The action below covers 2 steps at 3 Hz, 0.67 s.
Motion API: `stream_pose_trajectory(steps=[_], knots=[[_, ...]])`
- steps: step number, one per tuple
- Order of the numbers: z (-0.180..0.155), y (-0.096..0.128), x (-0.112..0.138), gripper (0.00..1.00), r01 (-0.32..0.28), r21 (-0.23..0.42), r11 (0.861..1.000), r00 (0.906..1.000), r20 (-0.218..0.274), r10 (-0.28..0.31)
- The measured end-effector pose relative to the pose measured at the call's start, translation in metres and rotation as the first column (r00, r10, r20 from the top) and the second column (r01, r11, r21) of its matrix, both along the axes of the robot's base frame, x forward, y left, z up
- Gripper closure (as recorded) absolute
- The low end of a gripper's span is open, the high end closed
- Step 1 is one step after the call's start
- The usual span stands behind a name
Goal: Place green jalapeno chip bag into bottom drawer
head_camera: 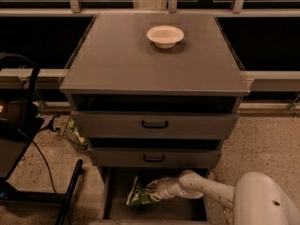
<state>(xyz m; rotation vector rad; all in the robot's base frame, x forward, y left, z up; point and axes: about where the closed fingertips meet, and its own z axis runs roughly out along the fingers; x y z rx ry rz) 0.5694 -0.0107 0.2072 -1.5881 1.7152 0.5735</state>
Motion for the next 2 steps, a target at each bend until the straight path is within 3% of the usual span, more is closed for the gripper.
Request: stream_pose_trajectory(steps=[2], knots=[[-0.042,0.003,0.019,1.0,0.03,-0.022,0.999,0.999,-0.032,-0.03]])
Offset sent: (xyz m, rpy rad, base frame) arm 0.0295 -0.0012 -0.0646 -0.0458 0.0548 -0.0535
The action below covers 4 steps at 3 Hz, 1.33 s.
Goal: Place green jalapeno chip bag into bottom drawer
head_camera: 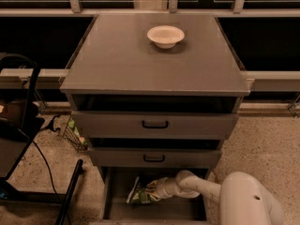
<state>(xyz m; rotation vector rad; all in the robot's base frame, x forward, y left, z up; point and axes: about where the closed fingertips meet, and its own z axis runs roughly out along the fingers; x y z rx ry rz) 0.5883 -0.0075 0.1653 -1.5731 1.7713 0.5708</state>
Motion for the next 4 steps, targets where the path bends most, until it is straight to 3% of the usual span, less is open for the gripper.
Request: stream_pose_trajectory(steps=[1,4], knots=[[-0.0142,-0.0004,0.0007,1.0,0.008,-0.015,1.0,0.9998,-0.015,-0.008],[-0.0144,-0.0004,0.0007,0.35,0.008,-0.015,1.0,0.9998,-0.015,-0.008]])
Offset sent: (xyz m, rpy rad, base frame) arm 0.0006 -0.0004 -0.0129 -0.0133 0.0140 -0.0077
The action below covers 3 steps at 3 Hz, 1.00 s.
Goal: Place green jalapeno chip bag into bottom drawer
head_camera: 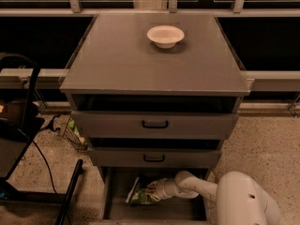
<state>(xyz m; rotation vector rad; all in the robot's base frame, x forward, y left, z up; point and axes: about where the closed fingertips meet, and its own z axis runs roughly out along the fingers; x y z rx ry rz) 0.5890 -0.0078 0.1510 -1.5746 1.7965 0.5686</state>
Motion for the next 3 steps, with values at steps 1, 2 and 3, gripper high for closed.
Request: stream_pose_trajectory(steps=[1,2,3], knots=[[0.0,0.0,0.0,0.11,0.0,0.0,1.0,1.0,0.0,0.0],[-0.0001,0.0001,-0.0001,0.0,0.0,0.0,1.0,1.0,0.0,0.0],[-0.0001,0.0001,-0.0001,0.0,0.0,0.0,1.0,1.0,0.0,0.0]])
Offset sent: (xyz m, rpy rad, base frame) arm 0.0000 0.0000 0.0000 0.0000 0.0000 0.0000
